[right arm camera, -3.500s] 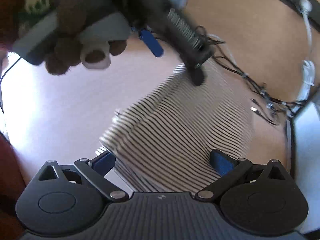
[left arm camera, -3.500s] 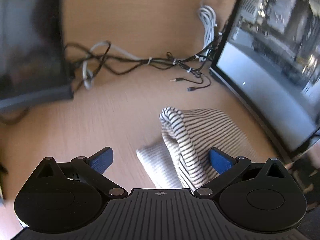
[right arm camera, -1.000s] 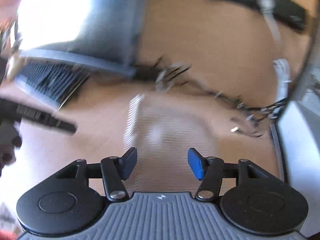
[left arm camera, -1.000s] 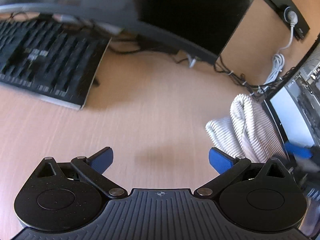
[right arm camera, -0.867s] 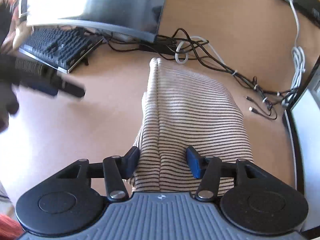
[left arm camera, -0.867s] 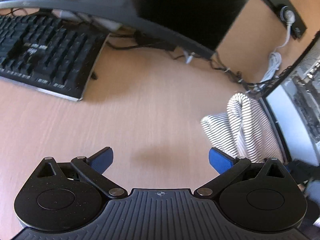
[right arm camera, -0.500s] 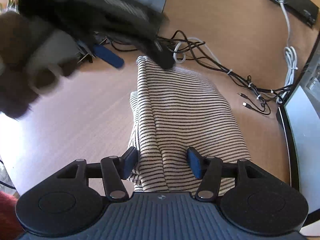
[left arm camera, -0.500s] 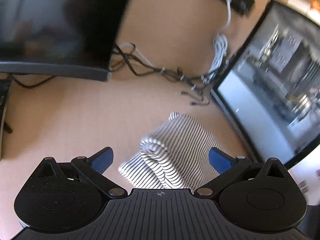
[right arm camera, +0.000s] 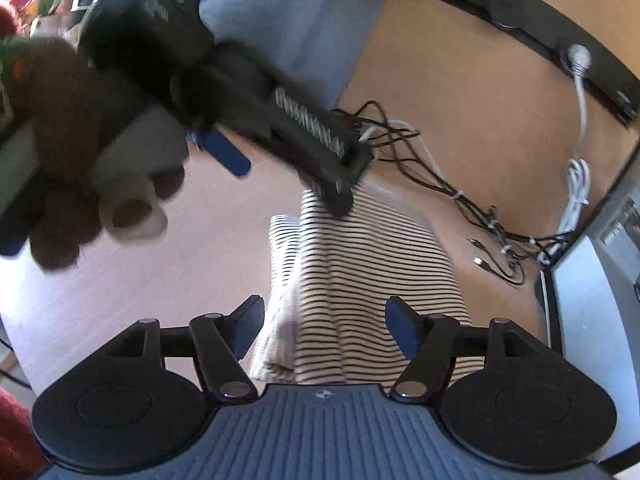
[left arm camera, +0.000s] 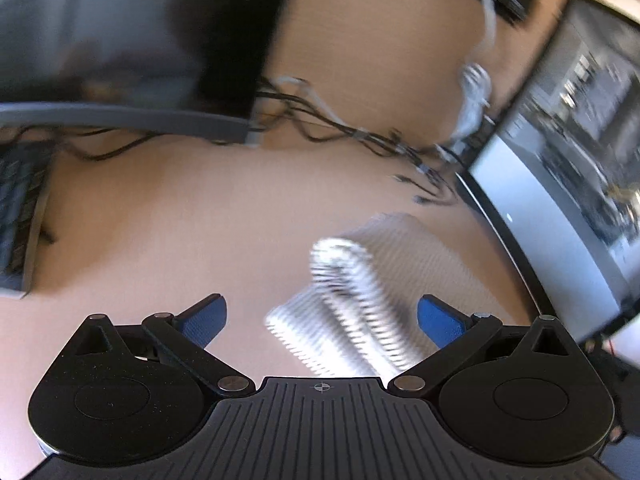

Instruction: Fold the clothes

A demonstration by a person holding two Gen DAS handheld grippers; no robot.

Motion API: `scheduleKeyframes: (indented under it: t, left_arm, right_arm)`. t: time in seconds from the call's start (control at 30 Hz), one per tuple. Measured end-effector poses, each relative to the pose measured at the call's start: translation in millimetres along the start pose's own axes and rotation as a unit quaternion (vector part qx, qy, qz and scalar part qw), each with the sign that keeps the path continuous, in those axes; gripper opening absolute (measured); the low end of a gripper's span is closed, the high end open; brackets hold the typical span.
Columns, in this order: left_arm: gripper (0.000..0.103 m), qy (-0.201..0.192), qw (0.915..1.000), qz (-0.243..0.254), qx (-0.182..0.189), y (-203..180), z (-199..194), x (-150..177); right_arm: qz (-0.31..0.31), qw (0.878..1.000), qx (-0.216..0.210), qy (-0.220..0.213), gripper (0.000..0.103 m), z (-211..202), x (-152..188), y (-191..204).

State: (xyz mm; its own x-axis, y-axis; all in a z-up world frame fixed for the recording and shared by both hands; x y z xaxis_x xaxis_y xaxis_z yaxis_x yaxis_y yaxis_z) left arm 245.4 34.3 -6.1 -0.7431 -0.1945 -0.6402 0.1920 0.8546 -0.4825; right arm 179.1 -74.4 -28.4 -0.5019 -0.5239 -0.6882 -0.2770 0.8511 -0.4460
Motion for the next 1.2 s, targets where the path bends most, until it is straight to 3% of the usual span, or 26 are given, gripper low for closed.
scheduleKeyframes:
  t: [0.17,0.23,0.27,0.33,0.47,0.6,0.7,0.8,0.97,1.03,1.1,1.17,1.2]
  left_arm:
    - [0.103,-0.013,0.9979,-0.055,-0.033,36.5,-27.2,8.4]
    - [0.103,-0.013,0.9967,-0.069,-0.041,46.5,-33.8,11.5]
    - [0.103,-0.014,0.9961,-0.076,-0.043,51.0,-36.5,12.9]
    - [0.103,-0.014,0.9949,-0.09,-0.045,58.7,-40.9,14.8]
    - [0.103,-0.013,0.9941,-0.098,-0.044,64.6,-44.0,14.1]
    - [0.103,-0.018,0.9953,-0.089,-0.034,61.2,-46.6,8.0]
    - [0.103,-0.032,0.997,-0.07,-0.011,48.2,-50.3,-6.8]
    - [0.103,-0.043,0.998,-0.031,0.034,22.4,-54.1,-22.6]
    - [0.103,-0.03,0.9899,0.026,0.136,-26.9,-35.6,-35.9]
    - [0.103,-0.016,0.9863,0.047,0.157,-45.1,-14.8,-32.1]
    - [0.103,0.005,0.986,0.082,0.145,-56.3,9.3,-22.6]
    - [0.103,0.029,0.9867,0.11,0.116,-58.8,30.6,-13.9]
    - [0.103,0.04,0.9873,0.114,0.102,-57.3,39.6,-10.0]
  right_arm:
    - [-0.025,1.0,0.005,0.003,0.07,5.7,2.0,0.9]
    - [-0.03,0.999,0.012,0.004,0.053,8.2,2.2,-3.9]
    - [-0.033,0.999,0.016,0.004,0.051,9.4,2.3,-6.2]
    - [-0.039,0.999,0.023,0.004,0.032,11.9,2.5,-11.0]
    - [-0.05,0.998,0.037,0.005,0.024,16.3,2.9,-20.5]
    - [-0.065,0.998,-0.009,0.011,0.019,-12.0,-1.4,-28.1]
    - [-0.076,0.995,-0.052,0.039,0.009,-16.5,5.6,-10.5]
    - [-0.088,0.994,-0.044,0.043,0.009,1.6,15.5,14.2]
    - [-0.033,0.997,-0.055,0.038,0.01,6.2,10.7,3.5]
    - [-0.015,0.997,-0.06,0.035,0.01,-0.6,11.9,-2.3]
    - [0.003,0.998,-0.062,0.029,0.013,-9.5,14.1,-9.1]
    - [0.022,0.998,-0.058,0.023,0.033,-17.8,16.3,-20.4]
    - [0.032,0.998,-0.056,0.019,0.055,-21.9,17.3,-26.1]
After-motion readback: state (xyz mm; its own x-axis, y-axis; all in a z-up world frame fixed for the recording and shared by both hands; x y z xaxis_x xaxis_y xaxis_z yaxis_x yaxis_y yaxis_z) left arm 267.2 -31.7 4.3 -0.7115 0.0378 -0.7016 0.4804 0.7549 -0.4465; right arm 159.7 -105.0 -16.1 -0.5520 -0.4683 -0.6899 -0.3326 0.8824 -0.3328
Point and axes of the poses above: each gripper's, at about its wrist camera, not at the fingertips, and z roughly the way its jaws point, y to its left, x to its underside, the point moved 2 cm from there along z, roughly the way its jaws point, and after that the axes turned 12 degrees about x, right-handed, at the moved point
